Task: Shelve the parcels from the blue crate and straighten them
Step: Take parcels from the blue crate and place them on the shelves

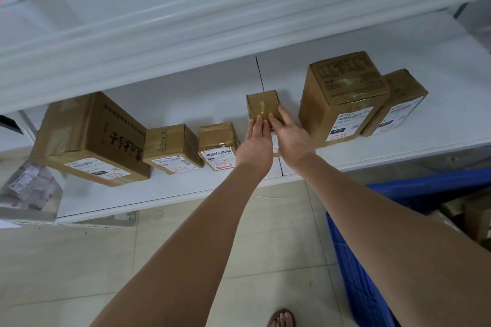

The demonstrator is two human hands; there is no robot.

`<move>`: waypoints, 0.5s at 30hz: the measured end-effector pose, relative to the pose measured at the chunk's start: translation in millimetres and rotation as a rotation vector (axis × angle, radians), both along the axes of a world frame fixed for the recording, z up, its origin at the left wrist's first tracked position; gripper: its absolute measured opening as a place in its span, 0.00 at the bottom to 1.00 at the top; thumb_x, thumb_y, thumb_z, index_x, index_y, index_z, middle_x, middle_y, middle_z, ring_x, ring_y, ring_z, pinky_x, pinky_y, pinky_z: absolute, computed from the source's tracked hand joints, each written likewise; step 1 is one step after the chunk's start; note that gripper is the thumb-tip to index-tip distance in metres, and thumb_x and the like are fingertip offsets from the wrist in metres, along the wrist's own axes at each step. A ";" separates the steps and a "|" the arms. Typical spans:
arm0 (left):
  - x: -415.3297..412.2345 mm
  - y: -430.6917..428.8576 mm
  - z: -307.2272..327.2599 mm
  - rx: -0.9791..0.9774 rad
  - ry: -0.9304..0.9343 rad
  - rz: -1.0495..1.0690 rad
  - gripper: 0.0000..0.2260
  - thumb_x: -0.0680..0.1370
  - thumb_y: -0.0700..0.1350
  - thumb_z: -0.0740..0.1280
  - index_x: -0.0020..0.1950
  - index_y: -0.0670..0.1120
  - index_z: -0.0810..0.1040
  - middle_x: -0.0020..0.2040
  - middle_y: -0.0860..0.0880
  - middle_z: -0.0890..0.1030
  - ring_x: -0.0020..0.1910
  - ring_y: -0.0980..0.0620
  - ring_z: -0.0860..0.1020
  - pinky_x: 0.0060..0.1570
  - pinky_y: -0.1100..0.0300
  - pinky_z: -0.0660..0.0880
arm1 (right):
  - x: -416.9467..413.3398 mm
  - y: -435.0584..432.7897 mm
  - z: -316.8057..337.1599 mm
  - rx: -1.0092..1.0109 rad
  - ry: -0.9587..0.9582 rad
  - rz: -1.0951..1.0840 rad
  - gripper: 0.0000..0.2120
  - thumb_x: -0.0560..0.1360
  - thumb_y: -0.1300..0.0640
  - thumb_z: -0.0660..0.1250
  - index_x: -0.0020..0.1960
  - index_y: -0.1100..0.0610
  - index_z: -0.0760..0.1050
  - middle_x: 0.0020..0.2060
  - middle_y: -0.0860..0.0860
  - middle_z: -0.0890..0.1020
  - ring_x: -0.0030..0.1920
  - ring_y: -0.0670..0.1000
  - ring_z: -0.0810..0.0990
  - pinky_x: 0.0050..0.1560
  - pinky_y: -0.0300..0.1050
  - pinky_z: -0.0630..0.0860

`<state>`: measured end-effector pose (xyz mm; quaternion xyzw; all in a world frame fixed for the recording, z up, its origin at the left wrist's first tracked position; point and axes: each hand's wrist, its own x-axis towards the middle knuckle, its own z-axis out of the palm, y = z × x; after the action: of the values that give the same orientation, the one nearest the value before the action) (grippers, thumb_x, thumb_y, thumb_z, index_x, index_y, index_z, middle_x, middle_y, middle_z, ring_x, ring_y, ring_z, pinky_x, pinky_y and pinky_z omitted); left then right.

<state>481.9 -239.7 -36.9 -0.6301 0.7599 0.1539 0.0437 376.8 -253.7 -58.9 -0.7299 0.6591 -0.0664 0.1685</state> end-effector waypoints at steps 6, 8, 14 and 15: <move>-12.0 15.2 36.4 -0.022 -0.013 0.013 0.30 0.76 0.34 0.63 0.76 0.45 0.56 0.76 0.47 0.54 0.68 0.42 0.68 0.60 0.50 0.71 | -18.7 31.6 24.9 0.045 -0.067 -0.080 0.38 0.74 0.68 0.65 0.77 0.52 0.51 0.76 0.54 0.50 0.69 0.58 0.67 0.59 0.51 0.75; -24.6 27.1 46.1 0.000 -0.024 -0.027 0.30 0.76 0.36 0.63 0.76 0.46 0.56 0.75 0.46 0.56 0.69 0.43 0.66 0.59 0.51 0.71 | -32.2 47.1 38.6 0.066 -0.049 -0.098 0.37 0.75 0.67 0.65 0.77 0.52 0.51 0.75 0.54 0.52 0.67 0.57 0.69 0.53 0.50 0.76; -84.6 52.5 73.4 0.070 -0.011 -0.175 0.30 0.76 0.37 0.64 0.76 0.45 0.56 0.76 0.46 0.54 0.73 0.46 0.60 0.65 0.53 0.66 | -87.0 94.6 78.9 0.112 0.084 -0.199 0.34 0.77 0.63 0.64 0.77 0.53 0.52 0.75 0.56 0.55 0.68 0.57 0.65 0.58 0.49 0.73; -96.5 56.8 78.1 0.083 -0.012 -0.192 0.30 0.76 0.37 0.64 0.76 0.45 0.56 0.76 0.47 0.54 0.74 0.46 0.60 0.65 0.53 0.66 | -97.9 103.8 84.0 0.118 0.089 -0.220 0.33 0.77 0.63 0.63 0.77 0.54 0.52 0.75 0.56 0.55 0.68 0.57 0.65 0.59 0.48 0.72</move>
<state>385.4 -182.8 41.2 -0.5529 0.8095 0.1765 0.0890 278.9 -149.9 25.1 -0.6441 0.7449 -0.0130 0.1735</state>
